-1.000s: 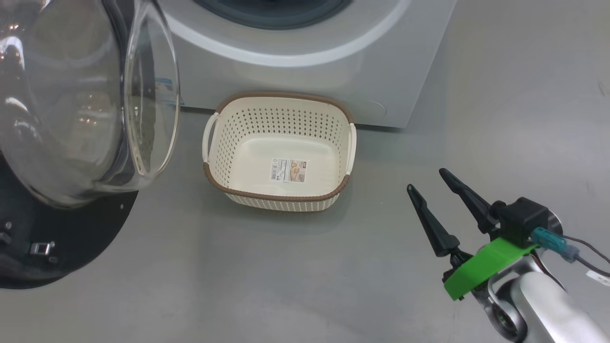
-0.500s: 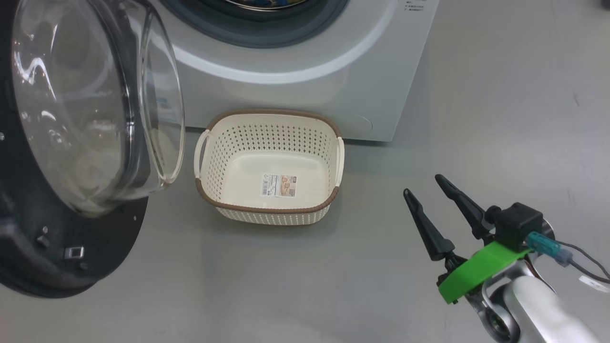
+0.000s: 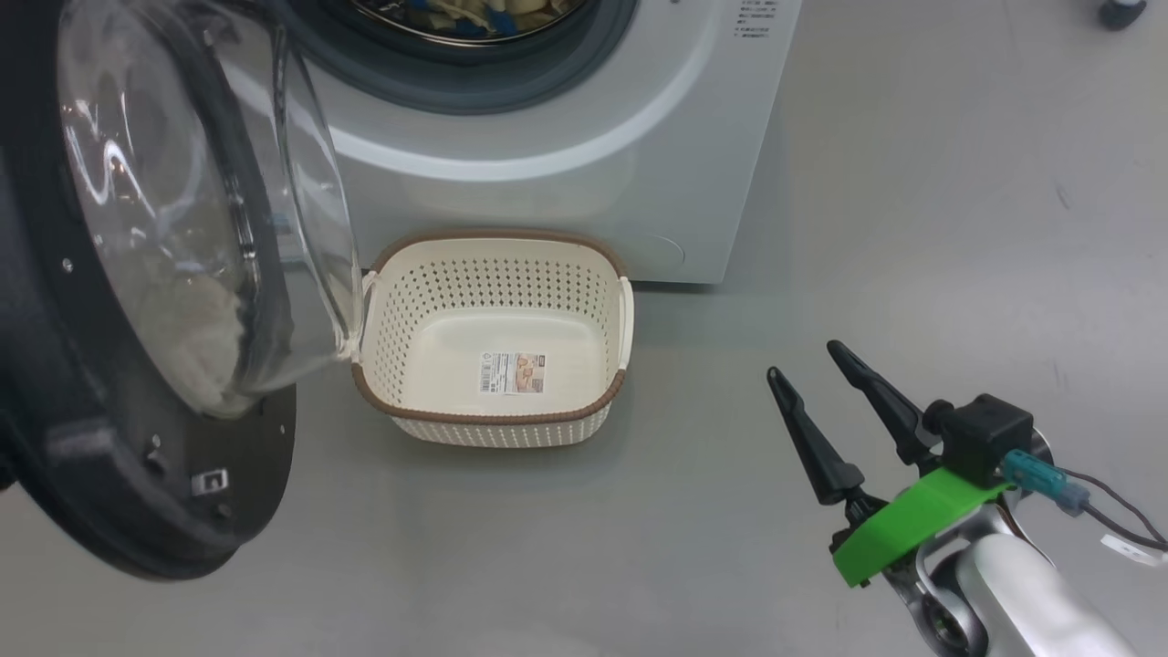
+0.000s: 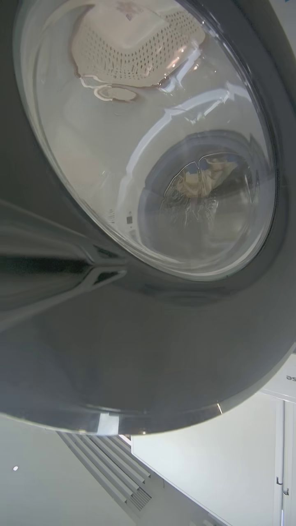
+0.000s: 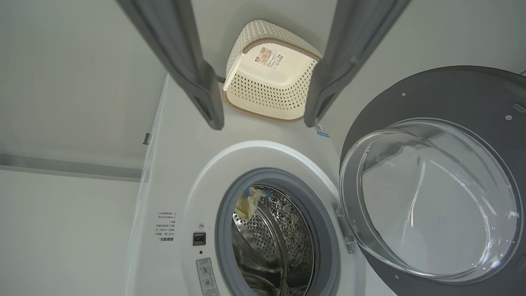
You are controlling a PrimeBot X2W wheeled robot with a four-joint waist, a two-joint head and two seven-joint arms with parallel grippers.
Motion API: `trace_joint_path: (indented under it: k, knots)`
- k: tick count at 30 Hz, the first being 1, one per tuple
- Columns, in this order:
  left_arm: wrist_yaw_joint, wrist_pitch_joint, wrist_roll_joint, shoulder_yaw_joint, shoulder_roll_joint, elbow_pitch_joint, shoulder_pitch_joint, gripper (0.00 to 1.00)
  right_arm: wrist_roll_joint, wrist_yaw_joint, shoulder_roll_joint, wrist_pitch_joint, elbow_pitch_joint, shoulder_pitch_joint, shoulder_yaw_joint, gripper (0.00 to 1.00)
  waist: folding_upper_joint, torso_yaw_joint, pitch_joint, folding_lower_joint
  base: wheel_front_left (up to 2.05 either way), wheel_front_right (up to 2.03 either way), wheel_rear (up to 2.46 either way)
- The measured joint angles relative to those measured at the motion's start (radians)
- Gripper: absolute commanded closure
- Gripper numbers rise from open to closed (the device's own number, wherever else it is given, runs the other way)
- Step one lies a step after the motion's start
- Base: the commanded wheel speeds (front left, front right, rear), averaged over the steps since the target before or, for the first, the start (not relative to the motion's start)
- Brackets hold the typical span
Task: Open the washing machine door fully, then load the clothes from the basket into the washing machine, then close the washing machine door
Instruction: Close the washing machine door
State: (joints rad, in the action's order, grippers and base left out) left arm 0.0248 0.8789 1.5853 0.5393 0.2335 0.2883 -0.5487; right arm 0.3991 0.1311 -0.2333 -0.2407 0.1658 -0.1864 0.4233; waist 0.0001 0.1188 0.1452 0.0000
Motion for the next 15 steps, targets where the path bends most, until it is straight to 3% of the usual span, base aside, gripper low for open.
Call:
trace_joint_path:
  k: [15]
  knots:
    - [-0.105,-0.043,-0.001,-0.070,-0.133,0.016,-0.002,1.00,0.006,0.000,0.016,-0.007,0.007,0.018,-0.010,0.00,0.0000,-0.066,-0.005,0.0000,0.00,0.00,0.00]
